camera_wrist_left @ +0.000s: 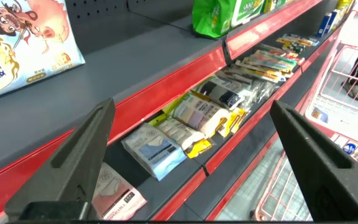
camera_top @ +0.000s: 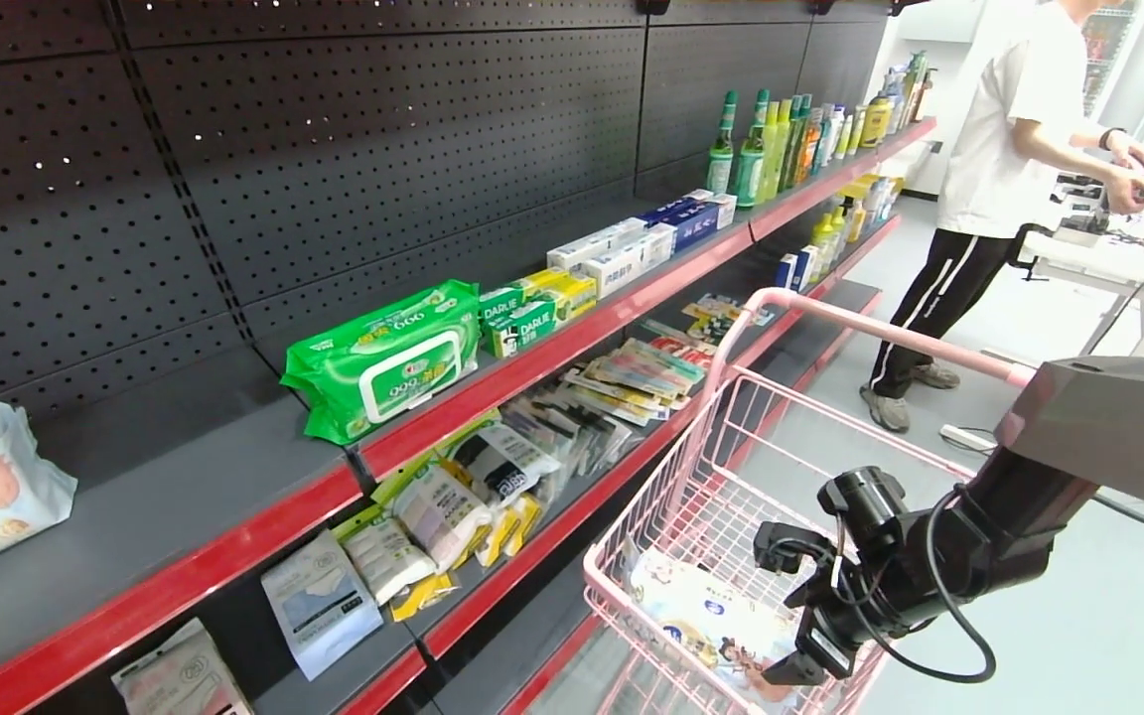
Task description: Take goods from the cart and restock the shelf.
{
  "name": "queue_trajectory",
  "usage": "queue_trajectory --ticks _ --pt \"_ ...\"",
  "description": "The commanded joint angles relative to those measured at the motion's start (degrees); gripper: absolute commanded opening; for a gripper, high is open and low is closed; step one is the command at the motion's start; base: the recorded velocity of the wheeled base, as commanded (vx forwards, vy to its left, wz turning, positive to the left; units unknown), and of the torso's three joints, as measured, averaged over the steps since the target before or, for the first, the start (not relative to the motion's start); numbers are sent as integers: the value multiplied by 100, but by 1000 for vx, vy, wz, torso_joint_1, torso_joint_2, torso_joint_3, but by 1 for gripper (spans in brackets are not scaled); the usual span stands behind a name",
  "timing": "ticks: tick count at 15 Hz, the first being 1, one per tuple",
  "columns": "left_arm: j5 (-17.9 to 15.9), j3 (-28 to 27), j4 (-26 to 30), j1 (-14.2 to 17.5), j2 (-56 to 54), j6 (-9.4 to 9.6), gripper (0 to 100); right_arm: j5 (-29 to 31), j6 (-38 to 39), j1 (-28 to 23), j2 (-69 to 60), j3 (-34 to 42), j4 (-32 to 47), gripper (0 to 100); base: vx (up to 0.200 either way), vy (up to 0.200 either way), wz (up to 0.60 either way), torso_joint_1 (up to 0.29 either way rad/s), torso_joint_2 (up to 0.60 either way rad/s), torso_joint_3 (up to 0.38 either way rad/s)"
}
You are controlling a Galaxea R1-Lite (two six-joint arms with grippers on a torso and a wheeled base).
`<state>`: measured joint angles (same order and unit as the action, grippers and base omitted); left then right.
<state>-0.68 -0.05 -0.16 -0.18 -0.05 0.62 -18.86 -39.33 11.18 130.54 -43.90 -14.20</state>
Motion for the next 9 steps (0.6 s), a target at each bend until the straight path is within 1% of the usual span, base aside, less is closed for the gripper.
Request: queue_trajectory --ticks 1,4,5,6,9 --pt "-2 5 -2 1 5 -1 100 5 -75 -160 -20 -31 -4 100 0 0 0 0 0 0" --pt "-2 -4 -2 1 5 -1 100 -13 -198 -371 130 -216 -4 100 0 0 0 0 0 0" --pt "-2 5 -2 1 5 -1 100 -92 -242 -415 191 -242 -4 100 0 0 0 0 0 0" --pt "-2 -4 -2 1 5 -1 100 -338 -295 -476 244 -260 -4 100 0 0 0 0 0 0" --pt "-2 -4 -2 1 5 -1 100 -557 -295 -538 297 -268 5 100 0 0 0 0 0 0"
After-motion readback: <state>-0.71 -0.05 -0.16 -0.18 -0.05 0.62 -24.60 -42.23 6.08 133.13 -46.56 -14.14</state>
